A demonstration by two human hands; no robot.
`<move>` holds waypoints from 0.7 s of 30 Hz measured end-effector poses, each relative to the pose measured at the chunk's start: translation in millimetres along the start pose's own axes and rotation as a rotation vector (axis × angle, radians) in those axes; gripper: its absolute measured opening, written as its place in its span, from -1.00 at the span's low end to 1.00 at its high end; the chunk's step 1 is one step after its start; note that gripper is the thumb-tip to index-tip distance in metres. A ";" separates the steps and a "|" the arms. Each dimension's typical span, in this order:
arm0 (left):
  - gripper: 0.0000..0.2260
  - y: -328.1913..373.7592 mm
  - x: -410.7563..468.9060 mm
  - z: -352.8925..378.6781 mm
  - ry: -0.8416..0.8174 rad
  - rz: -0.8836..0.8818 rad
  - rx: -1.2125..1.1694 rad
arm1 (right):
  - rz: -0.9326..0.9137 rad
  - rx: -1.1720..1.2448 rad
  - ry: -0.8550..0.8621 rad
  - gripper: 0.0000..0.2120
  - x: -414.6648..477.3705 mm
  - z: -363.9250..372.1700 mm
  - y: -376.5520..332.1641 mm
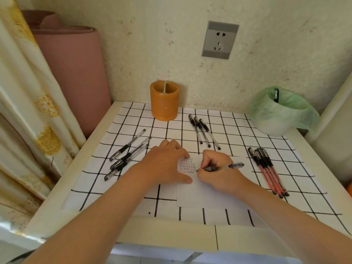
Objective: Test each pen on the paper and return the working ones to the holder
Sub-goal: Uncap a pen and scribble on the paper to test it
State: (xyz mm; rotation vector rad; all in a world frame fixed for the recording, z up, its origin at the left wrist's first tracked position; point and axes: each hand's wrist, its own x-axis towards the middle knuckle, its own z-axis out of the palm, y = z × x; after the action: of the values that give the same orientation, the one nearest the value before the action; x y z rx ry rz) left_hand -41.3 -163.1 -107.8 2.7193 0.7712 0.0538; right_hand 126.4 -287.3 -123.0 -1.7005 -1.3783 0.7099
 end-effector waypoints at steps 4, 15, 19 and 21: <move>-0.33 -0.1 0.7 0.0 -0.001 -0.001 0.005 | 0.001 0.003 -0.006 -0.78 -0.5 0.8 0.7; -0.33 -0.4 1.6 0.2 -0.006 -0.007 -0.003 | 0.018 0.066 -0.022 -0.77 1.2 1.6 1.0; -0.33 0.7 0.2 -0.5 -0.010 -0.009 0.002 | 0.012 0.046 -0.012 -0.78 1.0 0.8 1.1; -0.33 0.8 0.1 -0.9 -0.008 -0.009 0.005 | -0.006 0.016 -0.012 -0.80 0.9 1.0 1.3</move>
State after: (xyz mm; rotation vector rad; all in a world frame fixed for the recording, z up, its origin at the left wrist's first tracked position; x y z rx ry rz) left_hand -40.9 -163.4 -106.7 2.7192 0.7828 0.0389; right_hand 126.4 -286.3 -124.6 -1.6820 -1.3821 0.7271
